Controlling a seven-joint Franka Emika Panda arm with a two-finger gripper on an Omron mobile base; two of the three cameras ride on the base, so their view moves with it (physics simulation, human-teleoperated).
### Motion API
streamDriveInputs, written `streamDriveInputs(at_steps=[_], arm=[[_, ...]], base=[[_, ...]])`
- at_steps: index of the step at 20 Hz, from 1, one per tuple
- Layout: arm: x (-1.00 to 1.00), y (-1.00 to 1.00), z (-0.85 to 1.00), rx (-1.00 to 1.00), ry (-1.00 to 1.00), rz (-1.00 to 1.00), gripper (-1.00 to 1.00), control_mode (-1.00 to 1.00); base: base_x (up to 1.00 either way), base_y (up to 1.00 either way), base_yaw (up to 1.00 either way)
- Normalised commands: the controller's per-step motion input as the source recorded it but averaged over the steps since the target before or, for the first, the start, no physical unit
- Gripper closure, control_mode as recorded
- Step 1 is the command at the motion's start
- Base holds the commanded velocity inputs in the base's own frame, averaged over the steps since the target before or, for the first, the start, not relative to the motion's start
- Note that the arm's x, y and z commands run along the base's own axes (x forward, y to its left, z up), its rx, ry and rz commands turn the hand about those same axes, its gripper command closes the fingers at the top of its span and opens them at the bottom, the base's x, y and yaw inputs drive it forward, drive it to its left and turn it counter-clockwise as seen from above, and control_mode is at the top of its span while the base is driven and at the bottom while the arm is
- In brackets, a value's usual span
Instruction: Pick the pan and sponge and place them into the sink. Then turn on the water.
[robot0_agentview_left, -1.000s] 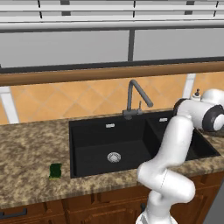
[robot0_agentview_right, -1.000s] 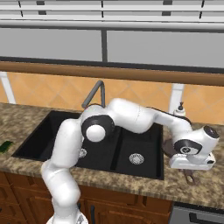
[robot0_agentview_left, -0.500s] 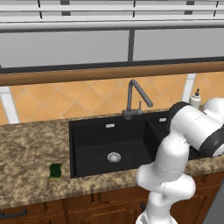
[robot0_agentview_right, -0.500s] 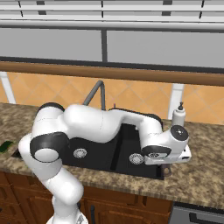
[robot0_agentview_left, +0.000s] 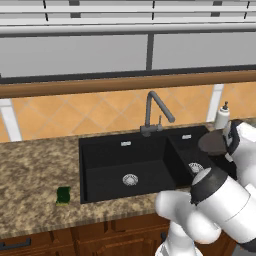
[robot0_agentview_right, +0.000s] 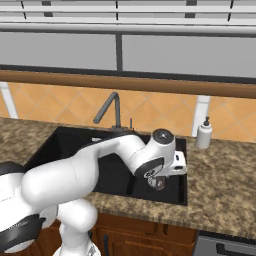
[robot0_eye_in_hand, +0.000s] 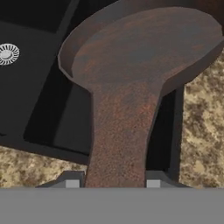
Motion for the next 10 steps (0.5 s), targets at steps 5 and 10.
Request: streamDriveInputs(at_steps=[5, 10], arm=[[0.0, 0.64, 0.29, 0.09, 0.29, 0.0, 1.0, -1.0], [0.01, 0.5, 0.08, 0.24, 0.21, 0.0, 1.0, -1.0]], base=[[0.0, 0.0, 0.0], [0.0, 0.0, 0.0]])
